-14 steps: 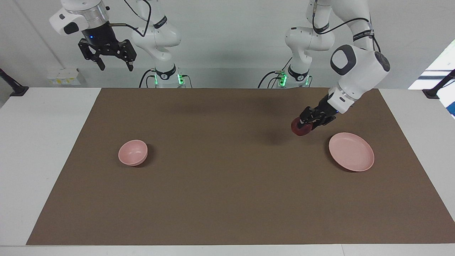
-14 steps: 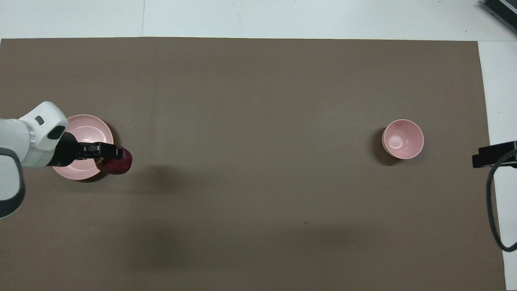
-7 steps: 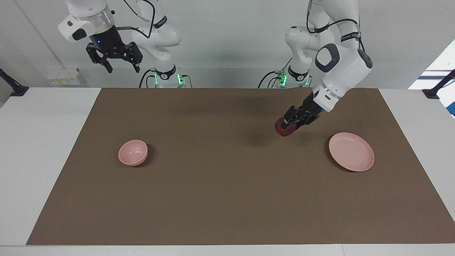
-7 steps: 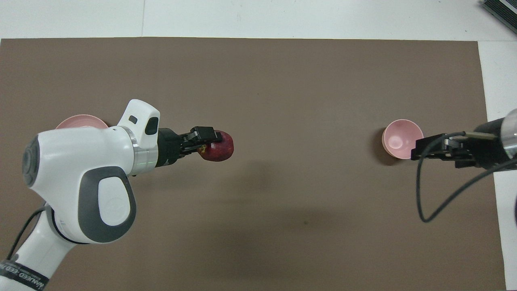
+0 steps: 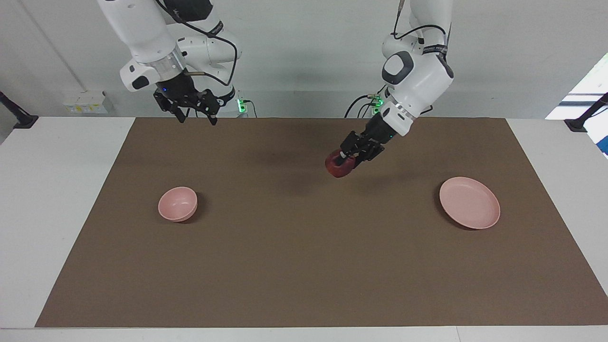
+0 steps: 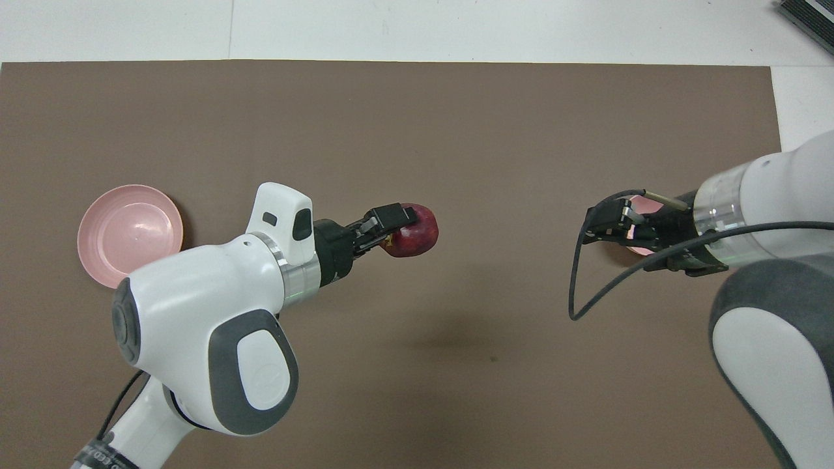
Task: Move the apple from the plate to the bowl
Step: 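Carry the apple toward the right gripper while the right gripper approaches it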
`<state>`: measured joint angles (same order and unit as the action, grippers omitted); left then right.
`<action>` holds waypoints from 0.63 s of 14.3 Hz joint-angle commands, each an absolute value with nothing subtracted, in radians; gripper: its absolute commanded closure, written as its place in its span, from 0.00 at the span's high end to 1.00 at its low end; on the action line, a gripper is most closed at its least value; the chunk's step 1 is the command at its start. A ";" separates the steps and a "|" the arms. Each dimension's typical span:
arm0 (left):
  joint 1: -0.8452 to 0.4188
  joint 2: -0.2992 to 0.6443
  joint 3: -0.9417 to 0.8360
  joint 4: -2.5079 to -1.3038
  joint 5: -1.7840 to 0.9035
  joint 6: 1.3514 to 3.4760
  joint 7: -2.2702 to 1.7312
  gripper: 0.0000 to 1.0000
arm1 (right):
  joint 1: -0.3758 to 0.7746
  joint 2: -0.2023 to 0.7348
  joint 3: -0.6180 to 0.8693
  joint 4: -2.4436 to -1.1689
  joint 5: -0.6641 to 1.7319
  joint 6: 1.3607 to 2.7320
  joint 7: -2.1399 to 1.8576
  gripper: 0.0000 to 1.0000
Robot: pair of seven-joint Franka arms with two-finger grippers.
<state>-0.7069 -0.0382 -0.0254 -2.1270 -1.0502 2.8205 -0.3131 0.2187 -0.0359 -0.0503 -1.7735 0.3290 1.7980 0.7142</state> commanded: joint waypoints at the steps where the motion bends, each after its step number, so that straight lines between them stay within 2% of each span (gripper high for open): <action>1: -0.722 -0.045 -0.067 -2.131 -1.123 2.922 -0.319 0.00 | 0.204 -0.011 -0.051 -1.763 0.444 1.835 0.768 1.00; 3: -0.723 -0.043 -0.101 -2.129 -1.150 3.005 -0.319 0.00 | 0.201 0.029 -0.051 -1.724 0.529 1.826 0.831 1.00; 9: -0.724 -0.041 -0.147 -2.129 -1.181 3.126 -0.321 0.00 | 0.216 0.110 -0.048 -1.613 0.583 1.810 0.899 1.00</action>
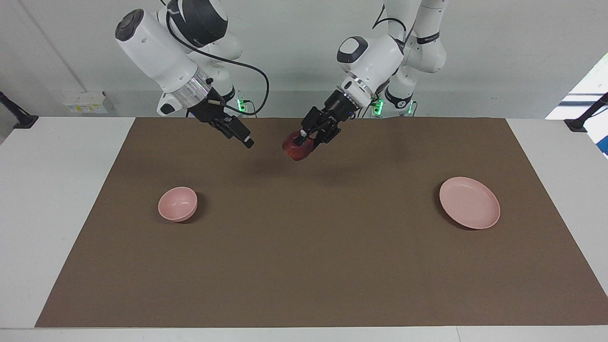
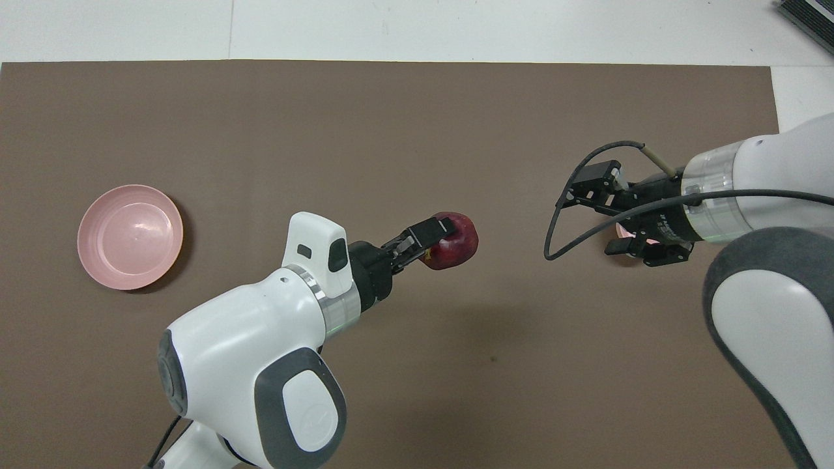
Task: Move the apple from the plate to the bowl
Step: 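Carry the apple toward the right gripper while the right gripper approaches it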
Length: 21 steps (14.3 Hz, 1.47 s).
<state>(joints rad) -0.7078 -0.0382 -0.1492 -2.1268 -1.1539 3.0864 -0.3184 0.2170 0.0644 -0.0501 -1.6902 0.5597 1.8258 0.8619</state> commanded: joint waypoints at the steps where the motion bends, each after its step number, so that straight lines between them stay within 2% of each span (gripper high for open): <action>1: -0.724 -0.040 -0.149 -2.129 -1.181 3.126 -0.322 0.00 | 0.241 0.121 -0.049 -1.599 0.580 1.816 0.897 1.00; 16: -0.735 -0.028 -0.184 -2.106 -1.201 3.232 -0.325 0.00 | 0.357 0.169 -0.026 -1.603 0.609 1.848 0.905 1.00; 21: -0.735 -0.028 -0.184 -2.106 -1.203 3.246 -0.327 0.00 | 0.360 0.166 -0.026 -1.608 0.607 1.829 0.913 1.00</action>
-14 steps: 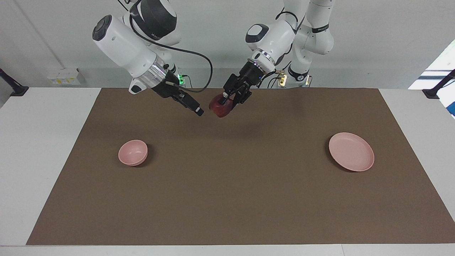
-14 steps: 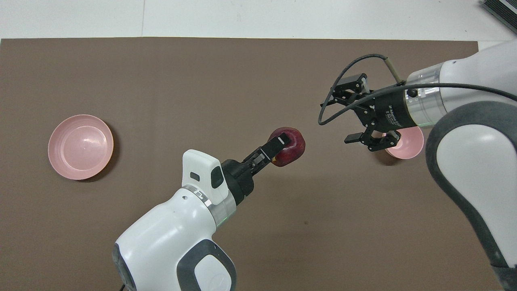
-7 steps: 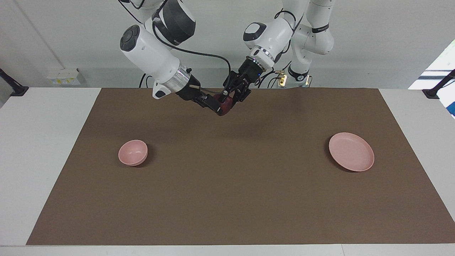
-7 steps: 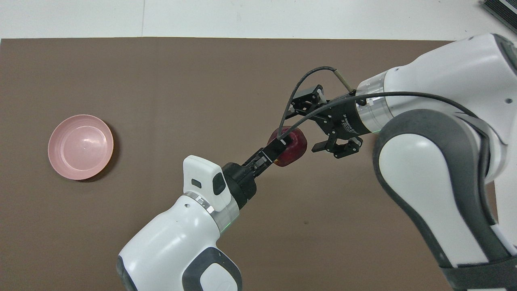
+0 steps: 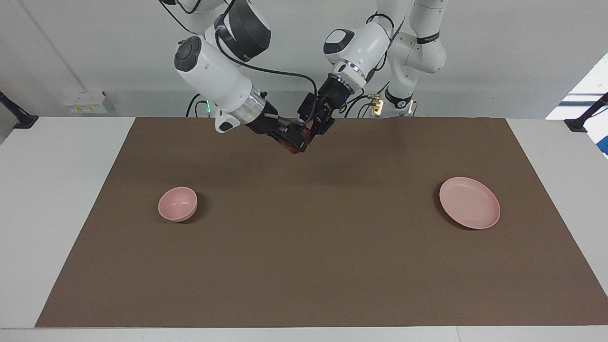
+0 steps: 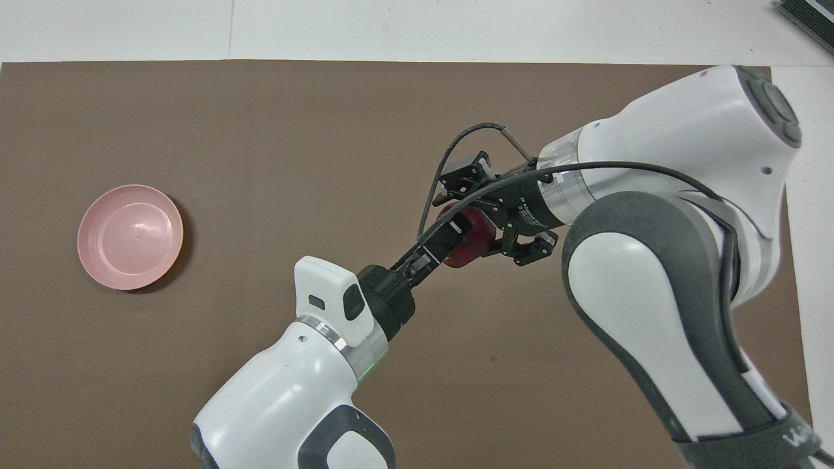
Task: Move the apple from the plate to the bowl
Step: 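Carry the apple toward the right gripper while the right gripper approaches it, then close the right gripper on the apple held by the left gripper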
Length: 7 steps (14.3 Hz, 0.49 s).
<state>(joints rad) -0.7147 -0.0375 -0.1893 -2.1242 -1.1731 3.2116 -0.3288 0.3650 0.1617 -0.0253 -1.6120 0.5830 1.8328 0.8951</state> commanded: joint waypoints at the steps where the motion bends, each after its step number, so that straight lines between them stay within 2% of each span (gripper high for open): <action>1: -0.735 -0.028 -0.184 -2.106 -1.203 3.246 -0.327 0.00 | 0.360 0.166 -0.026 -1.609 0.607 1.829 0.913 1.00; 2: -0.735 -0.028 -0.184 -2.106 -1.204 3.246 -0.327 0.00 | 0.360 0.163 -0.026 -1.612 0.607 1.827 0.913 1.00; 3: -0.735 -0.028 -0.184 -2.106 -1.204 3.246 -0.327 0.00 | 0.360 0.160 -0.026 -1.620 0.607 1.828 0.911 0.86; 4: -0.735 -0.028 -0.184 -2.106 -1.204 3.247 -0.327 0.00 | 0.360 0.156 -0.026 -1.624 0.607 1.825 0.911 0.67; 5: -0.735 -0.028 -0.184 -2.106 -1.204 3.247 -0.327 0.00 | 0.360 0.156 -0.026 -1.626 0.607 1.819 0.911 0.61; 6: -0.735 -0.028 -0.184 -2.106 -1.204 3.247 -0.327 0.00 | 0.360 0.155 -0.026 -1.626 0.609 1.816 0.911 0.50; 7: -0.735 -0.028 -0.184 -2.106 -1.204 3.247 -0.327 0.00 | 0.360 0.155 -0.025 -1.626 0.609 1.813 0.911 0.21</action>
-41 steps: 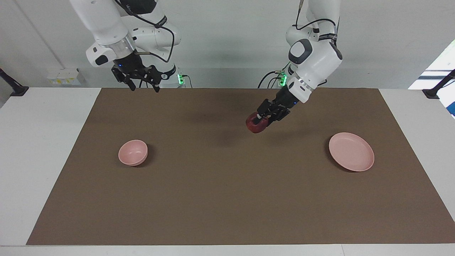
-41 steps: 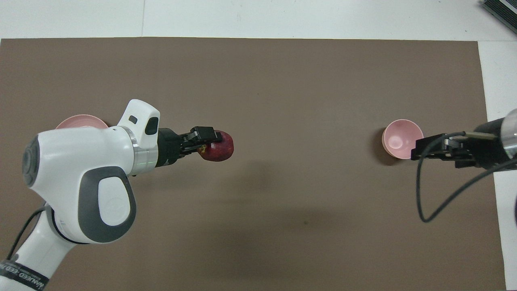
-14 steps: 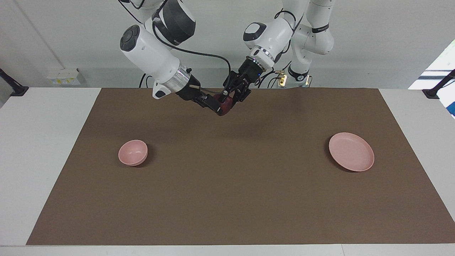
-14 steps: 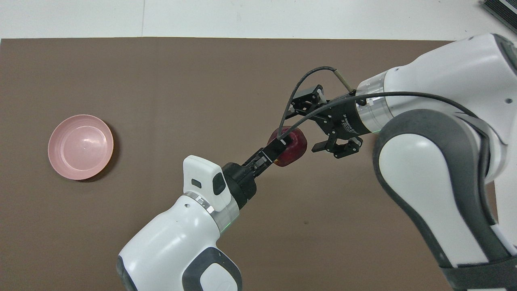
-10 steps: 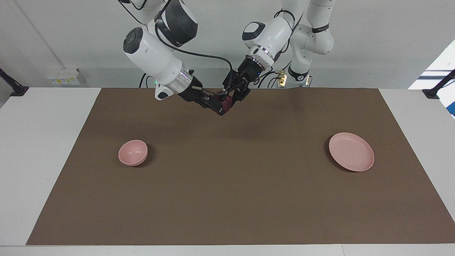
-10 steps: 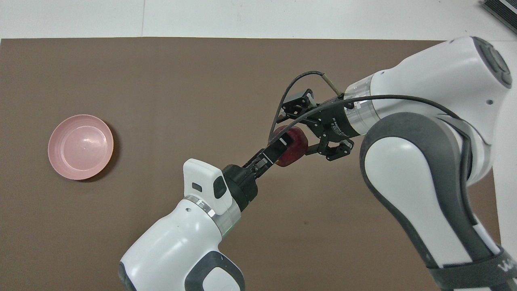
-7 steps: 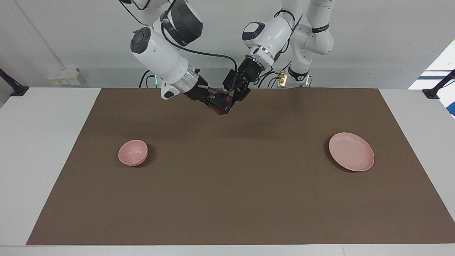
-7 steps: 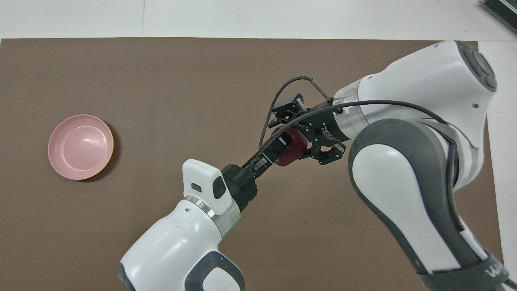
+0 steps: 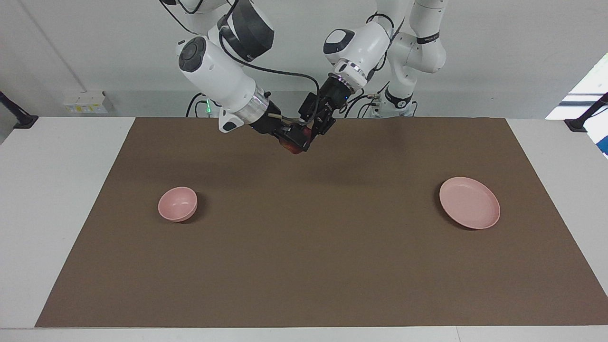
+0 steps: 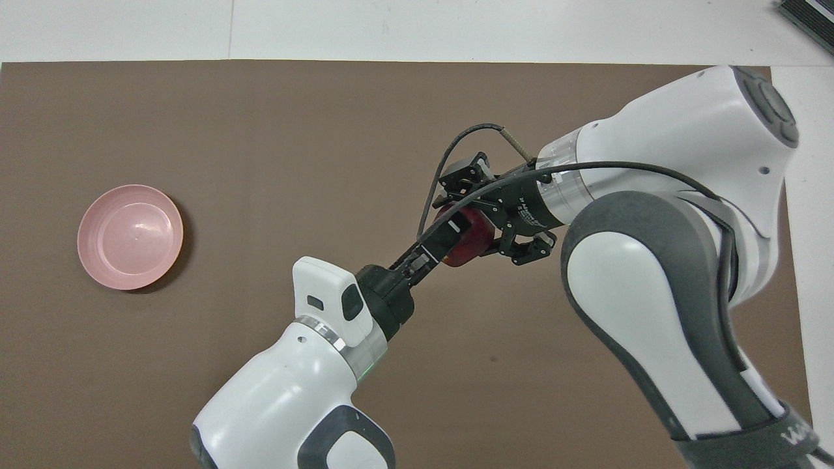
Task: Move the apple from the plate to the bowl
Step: 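Close the right gripper on the apple held by the left gripper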
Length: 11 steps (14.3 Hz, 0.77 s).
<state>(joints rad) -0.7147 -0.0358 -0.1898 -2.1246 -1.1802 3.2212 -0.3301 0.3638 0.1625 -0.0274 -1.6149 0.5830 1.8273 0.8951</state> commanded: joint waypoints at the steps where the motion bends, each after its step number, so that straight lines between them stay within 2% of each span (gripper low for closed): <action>1: -0.735 -0.028 -0.184 -2.108 -1.204 3.247 -0.327 0.00 | 0.357 0.156 -0.025 -1.626 0.626 1.803 0.916 0.00; 2: -0.735 -0.028 -0.184 -2.108 -1.204 3.246 -0.327 0.00 | 0.344 0.156 -0.025 -1.625 0.650 1.792 0.911 0.00; 3: -0.735 -0.028 -0.184 -2.108 -1.204 3.246 -0.325 0.08 | 0.328 0.156 -0.025 -1.623 0.661 1.778 0.905 0.00; 5: -0.733 -0.028 -0.183 -2.108 -1.204 3.244 -0.324 0.71 | 0.314 0.160 -0.025 -1.618 0.663 1.766 0.887 0.00; 6: -0.732 -0.028 -0.183 -2.108 -1.203 3.244 -0.322 0.97 | 0.314 0.160 -0.025 -1.617 0.663 1.764 0.884 0.00; 7: -0.732 -0.026 -0.183 -2.106 -1.204 3.244 -0.322 1.00 | 0.314 0.160 -0.025 -1.617 0.663 1.766 0.882 0.00; 11: -0.726 -0.026 -0.183 -2.108 -1.204 3.234 -0.318 1.00 | 0.313 0.160 -0.026 -1.617 0.661 1.764 0.881 0.00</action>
<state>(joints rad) -0.7155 -0.0344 -0.1913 -2.1184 -1.1812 3.2224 -0.3304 0.3285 0.1638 -0.0312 -1.6173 0.6350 1.7814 0.8951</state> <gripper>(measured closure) 0.000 0.207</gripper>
